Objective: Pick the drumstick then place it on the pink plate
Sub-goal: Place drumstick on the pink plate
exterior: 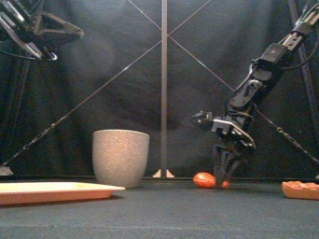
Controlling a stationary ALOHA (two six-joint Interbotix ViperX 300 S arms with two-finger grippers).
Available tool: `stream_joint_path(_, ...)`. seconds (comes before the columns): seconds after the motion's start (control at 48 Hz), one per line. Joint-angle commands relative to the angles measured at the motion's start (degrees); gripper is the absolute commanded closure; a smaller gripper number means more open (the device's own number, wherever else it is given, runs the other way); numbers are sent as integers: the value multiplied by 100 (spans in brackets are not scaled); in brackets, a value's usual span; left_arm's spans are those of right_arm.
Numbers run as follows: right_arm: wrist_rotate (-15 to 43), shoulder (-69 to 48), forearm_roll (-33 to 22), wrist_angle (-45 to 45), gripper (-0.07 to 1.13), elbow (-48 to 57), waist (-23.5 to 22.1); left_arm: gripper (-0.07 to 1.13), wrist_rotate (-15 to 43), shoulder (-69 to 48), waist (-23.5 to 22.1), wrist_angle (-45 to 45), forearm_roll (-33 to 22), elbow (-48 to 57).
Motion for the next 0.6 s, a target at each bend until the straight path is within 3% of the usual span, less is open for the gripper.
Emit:
stream_joint_path(0.021,-9,-70,-18,18,43,-114,18,107,0,18,-18,-53,9,-97)
stream_joint_path(0.354,-9,176,-53,26,47,-141,18,107,-9,18,-18,-53,9,-79)
stream_joint_path(0.604,-9,62,-53,123,59,-281,158,107,-9,26,-18,-53,9,-62)
